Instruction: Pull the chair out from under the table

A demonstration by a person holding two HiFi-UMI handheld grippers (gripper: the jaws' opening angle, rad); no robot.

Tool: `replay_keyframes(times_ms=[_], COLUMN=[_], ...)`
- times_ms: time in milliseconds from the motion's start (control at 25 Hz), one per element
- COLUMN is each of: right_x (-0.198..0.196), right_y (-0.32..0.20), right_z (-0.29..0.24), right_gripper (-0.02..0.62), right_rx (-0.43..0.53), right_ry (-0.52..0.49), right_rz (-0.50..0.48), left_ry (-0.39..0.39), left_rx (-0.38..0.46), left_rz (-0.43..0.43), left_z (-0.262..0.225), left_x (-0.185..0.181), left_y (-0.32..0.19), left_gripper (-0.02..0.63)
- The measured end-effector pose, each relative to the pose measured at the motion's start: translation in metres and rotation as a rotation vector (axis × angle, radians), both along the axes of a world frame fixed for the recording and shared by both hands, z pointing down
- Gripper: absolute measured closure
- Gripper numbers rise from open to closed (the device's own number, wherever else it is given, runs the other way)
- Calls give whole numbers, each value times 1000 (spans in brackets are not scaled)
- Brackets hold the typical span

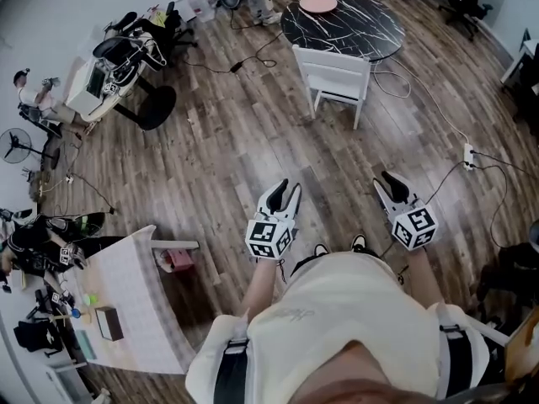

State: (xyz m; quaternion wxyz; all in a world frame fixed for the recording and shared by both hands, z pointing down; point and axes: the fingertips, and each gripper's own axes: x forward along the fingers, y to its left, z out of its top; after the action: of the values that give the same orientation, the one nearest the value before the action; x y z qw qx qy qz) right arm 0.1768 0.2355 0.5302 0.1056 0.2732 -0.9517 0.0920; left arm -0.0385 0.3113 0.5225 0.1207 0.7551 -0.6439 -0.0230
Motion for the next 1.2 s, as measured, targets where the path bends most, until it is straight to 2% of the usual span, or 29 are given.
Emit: replay_keyframes(times_ms=[120, 360, 520, 640, 840, 960, 1080, 1200], right_x=[-4, -9, -18, -25, -41, -53, -46, -34], right_y=[3, 9, 13, 8, -30, -54, -86, -116], right_z=[3, 19, 29, 39, 44, 38, 40, 45], right_gripper=[480, 480, 480, 480, 480, 480, 480, 480], right_rx=[-12, -38, -71, -88, -79, -57, -7, -2], right_ry=[-10, 36, 60, 65, 55, 49, 60, 86], right_rz=[23, 34, 16, -16, -52, -54, -41, -58], left_ry=[0, 27, 35, 55, 63, 40, -1, 0], left_rx=[8, -17, -18, -51, -74, -66, -59, -42], left_rz=[1, -12, -13, -26, -45, -53, -47, -40], left_z=[4, 21, 27, 39, 41, 29, 20, 9], left_x=[-11, -24, -26, -28, -32, -38, -37, -30], left_y=[4, 6, -2, -13, -45, -68, -102, -142], left_gripper=[469, 469, 469, 469, 469, 469, 469, 469])
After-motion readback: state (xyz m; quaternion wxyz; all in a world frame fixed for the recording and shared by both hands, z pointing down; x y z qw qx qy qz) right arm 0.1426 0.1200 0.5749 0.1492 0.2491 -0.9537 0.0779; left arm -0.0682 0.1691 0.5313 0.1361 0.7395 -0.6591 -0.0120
